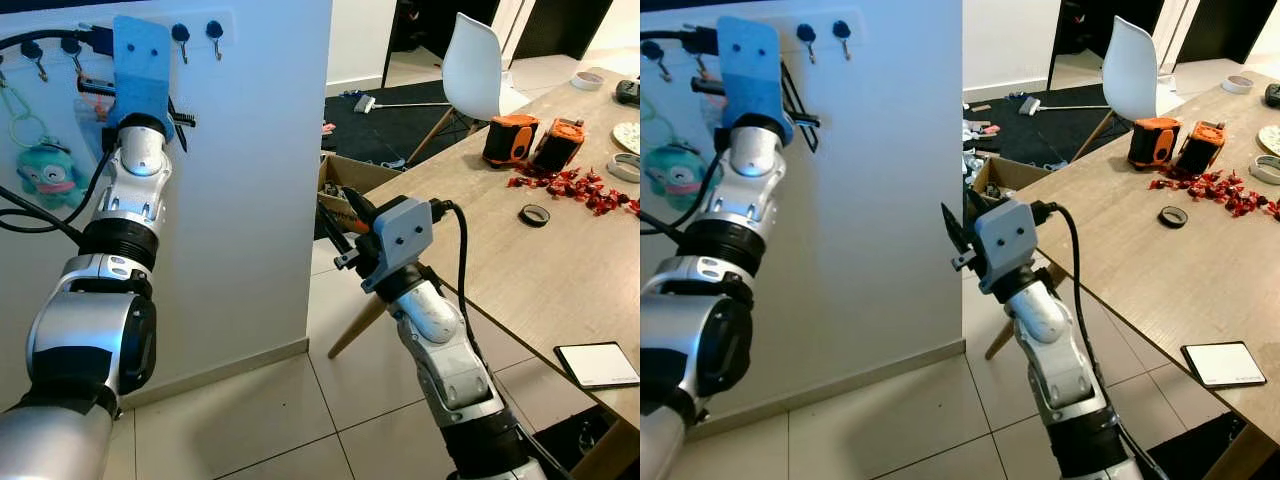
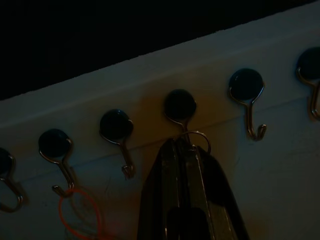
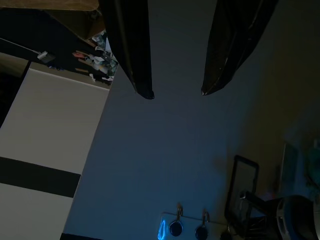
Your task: Hang keys on a hook
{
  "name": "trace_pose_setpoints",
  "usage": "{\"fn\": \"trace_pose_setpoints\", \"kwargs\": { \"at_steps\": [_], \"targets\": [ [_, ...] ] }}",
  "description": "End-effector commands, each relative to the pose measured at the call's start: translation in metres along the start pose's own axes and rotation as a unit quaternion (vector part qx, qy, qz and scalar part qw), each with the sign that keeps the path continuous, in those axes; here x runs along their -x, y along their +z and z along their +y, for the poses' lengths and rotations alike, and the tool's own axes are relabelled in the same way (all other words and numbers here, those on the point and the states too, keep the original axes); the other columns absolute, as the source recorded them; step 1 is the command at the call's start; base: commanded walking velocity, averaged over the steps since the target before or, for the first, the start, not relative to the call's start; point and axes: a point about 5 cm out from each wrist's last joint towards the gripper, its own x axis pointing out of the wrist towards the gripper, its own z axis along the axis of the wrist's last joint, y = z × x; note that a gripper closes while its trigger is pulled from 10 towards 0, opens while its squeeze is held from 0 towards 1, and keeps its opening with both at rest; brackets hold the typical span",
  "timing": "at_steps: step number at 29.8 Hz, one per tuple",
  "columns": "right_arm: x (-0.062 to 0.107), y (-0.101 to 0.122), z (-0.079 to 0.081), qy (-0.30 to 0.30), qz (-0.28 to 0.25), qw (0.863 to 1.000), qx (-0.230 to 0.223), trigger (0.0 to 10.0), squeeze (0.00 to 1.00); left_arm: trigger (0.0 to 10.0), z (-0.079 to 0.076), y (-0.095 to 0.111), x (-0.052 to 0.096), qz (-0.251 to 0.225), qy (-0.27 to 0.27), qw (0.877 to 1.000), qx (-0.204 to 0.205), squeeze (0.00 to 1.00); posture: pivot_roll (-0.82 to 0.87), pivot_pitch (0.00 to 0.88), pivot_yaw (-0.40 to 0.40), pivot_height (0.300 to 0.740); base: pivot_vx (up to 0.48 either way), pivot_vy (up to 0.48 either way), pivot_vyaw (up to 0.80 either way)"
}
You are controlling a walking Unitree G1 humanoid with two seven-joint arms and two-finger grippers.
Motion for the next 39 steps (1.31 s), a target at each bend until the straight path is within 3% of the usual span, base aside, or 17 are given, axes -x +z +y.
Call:
{"fn": "trace_pose_setpoints", "kwargs": {
  "at_steps": [1, 20, 29, 39],
  "targets": [
    [0.002, 0.001, 0.002, 0.001, 0.000, 1.000, -0.004, 10.0, 0.00, 10.0, 0.007, 0.006, -0.004, -0.012, 0.007, 1.000, -0.014, 0.00, 0.02, 0.208, 0.029, 0.740, 0.000, 0.000, 0.00],
    [0.005, 0.002, 0.003, -0.005, 0.002, 1.000, -0.007, 10.0, 0.00, 10.0, -0.005, 0.004, -0.004, 0.001, -0.006, 1.000, -0.019, 0.00, 0.01, 0.221, 0.045, 0.740, 0.000, 0.000, 0.00],
    [0.005, 0.002, 0.004, -0.006, 0.004, 1.000, -0.008, 10.0, 0.00, 10.0, -0.005, 0.020, -0.010, -0.018, -0.003, 1.000, -0.003, 0.00, 0.01, 0.224, 0.043, 0.740, 0.000, 0.000, 0.00],
    [0.003, 0.002, 0.006, -0.002, 0.003, 1.000, -0.010, 10.0, 0.00, 10.0, -0.025, 0.011, -0.004, 0.006, -0.038, 0.999, -0.021, 0.00, 0.01, 0.223, 0.039, 0.740, 0.000, 0.000, 0.00]
  ]
}}
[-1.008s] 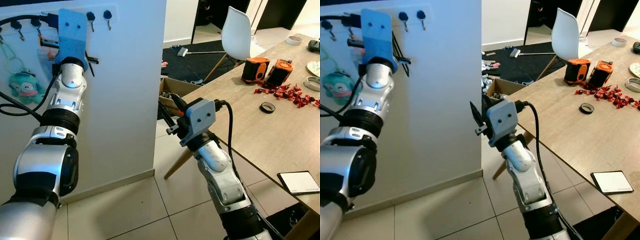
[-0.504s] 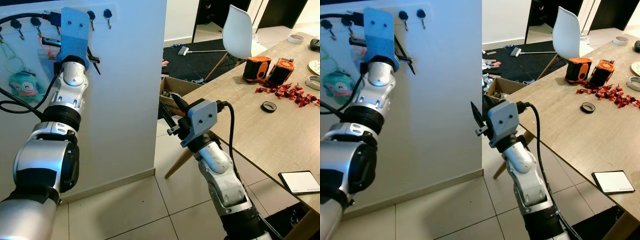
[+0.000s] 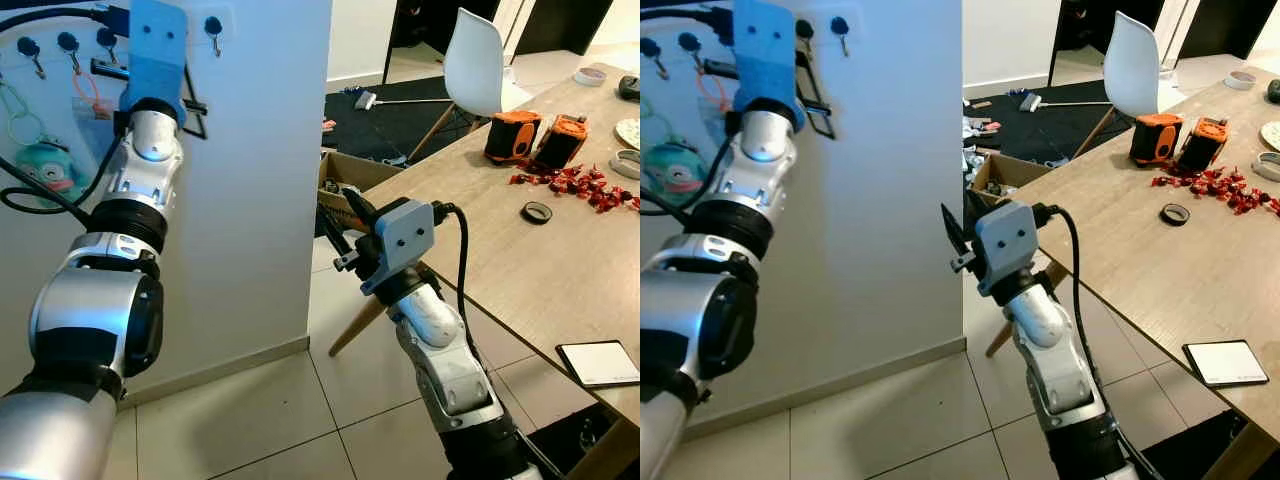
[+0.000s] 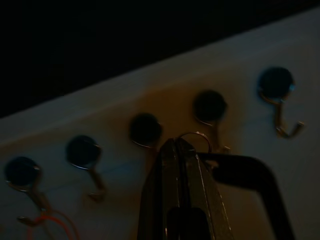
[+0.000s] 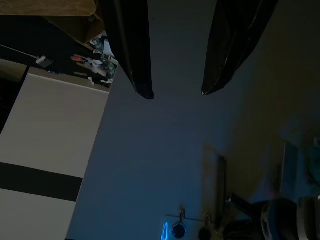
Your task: Hang keys on a hook
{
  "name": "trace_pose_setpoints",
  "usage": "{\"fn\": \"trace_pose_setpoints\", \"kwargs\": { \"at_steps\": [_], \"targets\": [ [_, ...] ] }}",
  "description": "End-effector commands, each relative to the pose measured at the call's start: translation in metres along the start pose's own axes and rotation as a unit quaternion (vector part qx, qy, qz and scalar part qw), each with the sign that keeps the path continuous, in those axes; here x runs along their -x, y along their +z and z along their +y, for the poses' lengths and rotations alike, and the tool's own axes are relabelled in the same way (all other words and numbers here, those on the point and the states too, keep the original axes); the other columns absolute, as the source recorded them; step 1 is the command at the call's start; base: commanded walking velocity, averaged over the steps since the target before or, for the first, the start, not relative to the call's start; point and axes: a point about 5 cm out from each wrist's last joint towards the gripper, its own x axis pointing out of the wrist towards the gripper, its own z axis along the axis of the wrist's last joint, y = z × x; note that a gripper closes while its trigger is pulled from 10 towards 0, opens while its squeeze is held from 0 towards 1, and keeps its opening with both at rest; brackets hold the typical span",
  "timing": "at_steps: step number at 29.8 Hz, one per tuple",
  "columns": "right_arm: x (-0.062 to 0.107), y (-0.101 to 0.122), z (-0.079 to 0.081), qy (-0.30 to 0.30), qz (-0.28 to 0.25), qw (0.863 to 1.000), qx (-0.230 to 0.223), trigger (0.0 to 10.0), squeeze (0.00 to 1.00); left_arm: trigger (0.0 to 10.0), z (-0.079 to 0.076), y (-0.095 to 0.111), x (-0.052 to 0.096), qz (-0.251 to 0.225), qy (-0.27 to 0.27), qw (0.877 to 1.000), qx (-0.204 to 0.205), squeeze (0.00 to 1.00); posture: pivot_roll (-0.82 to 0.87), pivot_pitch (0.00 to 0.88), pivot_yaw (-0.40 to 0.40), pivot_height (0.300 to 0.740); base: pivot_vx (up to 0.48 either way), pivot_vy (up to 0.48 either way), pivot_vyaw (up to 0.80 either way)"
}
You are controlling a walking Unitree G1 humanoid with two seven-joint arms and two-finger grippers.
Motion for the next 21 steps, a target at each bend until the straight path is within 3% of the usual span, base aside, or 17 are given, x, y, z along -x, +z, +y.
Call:
{"fn": "trace_pose_setpoints", "kwargs": {
  "at_steps": [1, 7, 21],
  "targets": [
    [0.000, 0.000, 0.003, 0.005, 0.003, 1.000, -0.002, 10.0, 0.00, 10.0, -0.008, -0.001, 0.001, 0.007, -0.015, 1.000, -0.010, 0.00, 0.01, 0.223, 0.039, 0.740, 0.000, 0.000, 0.00],
    [0.001, 0.000, 0.003, 0.003, 0.003, 1.000, -0.001, 10.0, 0.00, 10.0, -0.013, -0.009, 0.004, 0.024, -0.034, 0.999, -0.023, 0.00, 0.00, 0.215, 0.045, 0.740, 0.000, 0.000, 0.00],
    [-0.002, -0.001, 0.003, 0.003, 0.001, 1.000, -0.003, 10.0, 0.00, 10.0, 0.000, -0.020, 0.007, 0.023, -0.016, 0.999, -0.029, 0.00, 0.02, 0.194, 0.032, 0.740, 0.000, 0.000, 0.00]
  ]
}}
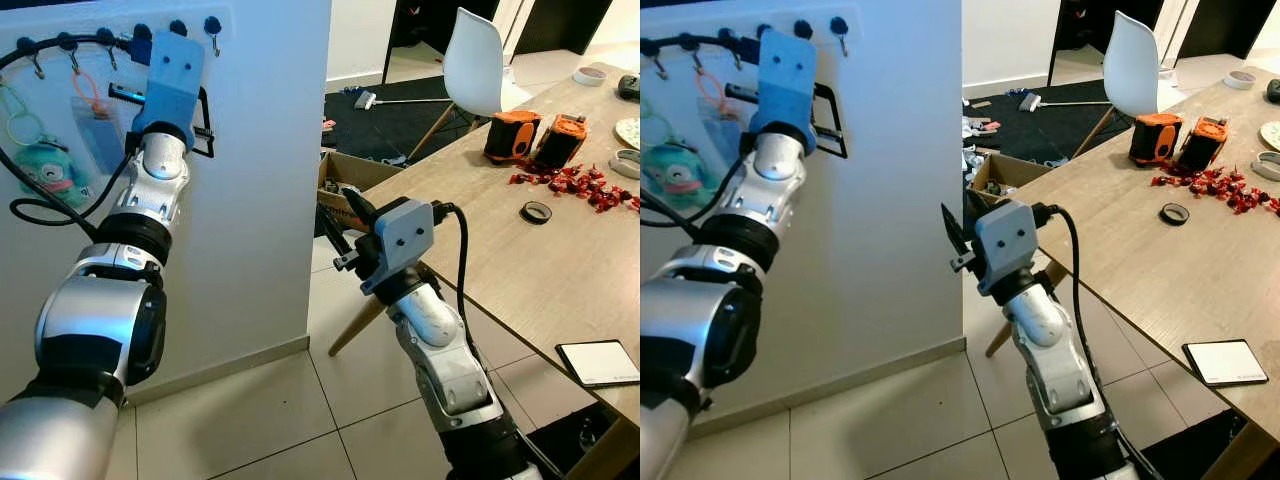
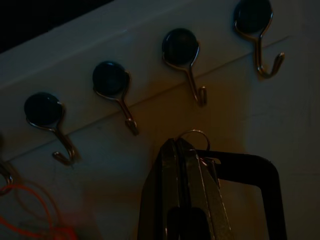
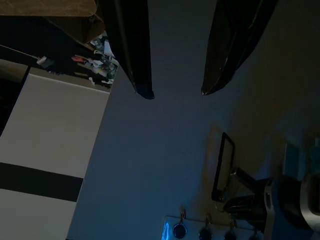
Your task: Hang keys on a hook
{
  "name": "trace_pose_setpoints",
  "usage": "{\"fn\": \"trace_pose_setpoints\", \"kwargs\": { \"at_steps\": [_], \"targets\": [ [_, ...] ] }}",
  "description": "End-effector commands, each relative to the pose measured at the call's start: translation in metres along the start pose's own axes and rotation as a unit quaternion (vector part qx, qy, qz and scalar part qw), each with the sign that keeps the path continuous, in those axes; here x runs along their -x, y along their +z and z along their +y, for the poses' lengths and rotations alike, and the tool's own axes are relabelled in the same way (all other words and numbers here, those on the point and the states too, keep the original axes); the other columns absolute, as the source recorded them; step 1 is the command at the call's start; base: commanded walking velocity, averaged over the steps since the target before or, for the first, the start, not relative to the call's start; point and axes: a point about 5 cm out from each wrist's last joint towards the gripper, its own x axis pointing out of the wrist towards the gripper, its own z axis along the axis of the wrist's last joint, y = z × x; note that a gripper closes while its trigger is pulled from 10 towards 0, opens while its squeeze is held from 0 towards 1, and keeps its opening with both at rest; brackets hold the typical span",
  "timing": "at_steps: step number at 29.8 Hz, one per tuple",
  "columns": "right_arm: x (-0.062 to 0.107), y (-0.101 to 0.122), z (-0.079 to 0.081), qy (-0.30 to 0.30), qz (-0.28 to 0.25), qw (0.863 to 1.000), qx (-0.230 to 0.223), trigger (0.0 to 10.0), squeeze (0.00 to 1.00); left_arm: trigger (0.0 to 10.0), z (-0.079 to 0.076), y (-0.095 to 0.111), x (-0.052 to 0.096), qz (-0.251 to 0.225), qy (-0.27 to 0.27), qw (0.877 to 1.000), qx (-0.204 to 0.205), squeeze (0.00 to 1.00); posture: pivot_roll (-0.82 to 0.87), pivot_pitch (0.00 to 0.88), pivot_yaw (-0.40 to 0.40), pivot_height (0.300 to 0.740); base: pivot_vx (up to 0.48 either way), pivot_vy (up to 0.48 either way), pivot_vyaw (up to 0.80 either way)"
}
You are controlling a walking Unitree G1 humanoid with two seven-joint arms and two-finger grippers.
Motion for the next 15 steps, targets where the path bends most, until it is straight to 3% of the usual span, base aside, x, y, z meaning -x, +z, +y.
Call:
{"fn": "trace_pose_setpoints", "kwargs": {
  "at_steps": [1, 5, 15],
  "targets": [
    [-0.001, -0.001, 0.003, 0.004, 0.001, 1.000, -0.003, 10.0, 0.00, 10.0, 0.008, 0.001, -0.001, -0.009, 0.014, 1.000, -0.002, 0.00, 0.02, 0.194, 0.032, 0.740, 0.000, 0.000, 0.00],
    [-0.002, -0.001, 0.004, 0.006, -0.001, 1.000, -0.004, 10.0, 0.00, 10.0, 0.022, 0.021, -0.006, -0.055, 0.041, 0.998, 0.002, 0.00, 0.03, 0.193, 0.030, 0.740, 0.000, 0.000, 0.00],
    [0.000, -0.002, 0.003, 0.000, 0.001, 1.000, -0.004, 10.0, 0.00, 10.0, 0.031, 0.029, -0.005, -0.082, 0.057, 0.995, -0.011, 0.00, 0.02, 0.200, 0.044, 0.740, 0.000, 0.000, 0.00]
  ]
}}
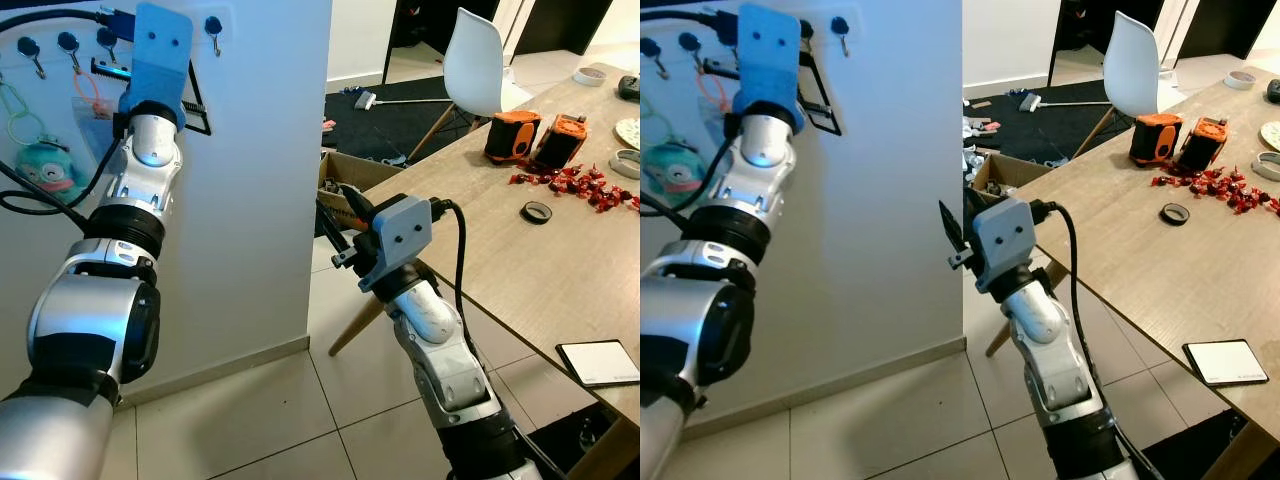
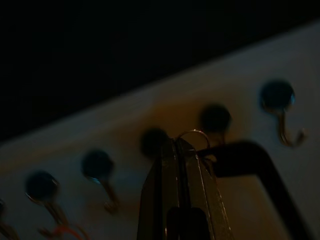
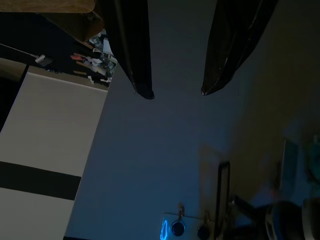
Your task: Hang keys on a hook
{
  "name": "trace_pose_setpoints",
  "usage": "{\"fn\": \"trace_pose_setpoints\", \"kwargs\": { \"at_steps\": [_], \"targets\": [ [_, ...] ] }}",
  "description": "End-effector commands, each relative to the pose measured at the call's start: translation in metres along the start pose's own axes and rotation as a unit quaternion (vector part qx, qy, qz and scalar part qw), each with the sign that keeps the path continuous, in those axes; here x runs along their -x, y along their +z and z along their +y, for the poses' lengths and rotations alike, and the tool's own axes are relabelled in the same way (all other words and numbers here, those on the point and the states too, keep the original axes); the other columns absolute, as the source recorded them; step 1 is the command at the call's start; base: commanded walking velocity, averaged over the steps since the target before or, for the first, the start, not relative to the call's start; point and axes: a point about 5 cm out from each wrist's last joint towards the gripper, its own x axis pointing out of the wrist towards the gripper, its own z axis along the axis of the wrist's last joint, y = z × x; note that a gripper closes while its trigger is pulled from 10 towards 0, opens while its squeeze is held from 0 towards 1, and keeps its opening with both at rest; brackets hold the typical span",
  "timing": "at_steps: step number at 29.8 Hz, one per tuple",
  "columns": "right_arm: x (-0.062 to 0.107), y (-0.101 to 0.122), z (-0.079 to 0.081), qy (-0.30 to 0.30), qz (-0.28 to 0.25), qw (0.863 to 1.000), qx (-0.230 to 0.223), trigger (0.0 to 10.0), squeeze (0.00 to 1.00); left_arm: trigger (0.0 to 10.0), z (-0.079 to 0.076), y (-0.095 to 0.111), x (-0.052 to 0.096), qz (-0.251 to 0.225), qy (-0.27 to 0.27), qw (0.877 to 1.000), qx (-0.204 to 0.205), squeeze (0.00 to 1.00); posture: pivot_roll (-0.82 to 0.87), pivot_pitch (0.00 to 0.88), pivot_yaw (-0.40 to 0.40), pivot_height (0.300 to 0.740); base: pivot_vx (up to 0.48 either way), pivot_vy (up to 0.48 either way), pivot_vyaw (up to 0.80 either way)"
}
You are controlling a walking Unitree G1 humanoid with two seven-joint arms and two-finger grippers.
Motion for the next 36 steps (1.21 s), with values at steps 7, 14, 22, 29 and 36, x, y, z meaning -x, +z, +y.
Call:
{"fn": "trace_pose_setpoints", "kwargs": {
  "at_steps": [7, 14, 22, 29, 36],
  "targets": [
    [0.003, -0.003, 0.001, -0.003, 0.005, 1.000, -0.001, 10.0, 0.00, 10.0, 0.015, -0.005, 0.002, -0.002, 0.020, 1.000, -0.016, 0.00, 0.02, 0.204, 0.045, 0.740, 0.000, 0.000, 0.00],
    [0.004, -0.004, 0.001, -0.004, 0.007, 1.000, -0.001, 10.0, 0.00, 10.0, 0.020, -0.014, 0.013, 0.004, -0.004, 0.999, 0.039, 0.00, 0.03, 0.210, 0.042, 0.740, 0.000, 0.000, 0.00],
    [0.004, -0.005, 0.002, -0.001, 0.009, 1.000, -0.003, 10.0, 0.00, 10.0, 0.016, -0.021, 0.020, 0.009, -0.025, 0.999, 0.038, 0.00, 0.04, 0.213, 0.038, 0.740, 0.000, 0.000, 0.00],
    [0.002, -0.006, 0.003, 0.001, 0.008, 1.000, -0.005, 10.0, 0.00, 10.0, 0.009, -0.022, 0.027, 0.013, -0.048, 0.998, 0.043, 0.00, 0.04, 0.213, 0.038, 0.740, 0.000, 0.000, 0.00],
    [0.004, -0.006, 0.003, -0.002, 0.011, 1.000, -0.003, 10.0, 0.00, 10.0, 0.011, -0.026, 0.027, 0.037, -0.039, 0.998, 0.025, 0.00, 0.03, 0.213, 0.043, 0.740, 0.000, 0.000, 0.00]
  ]
}}
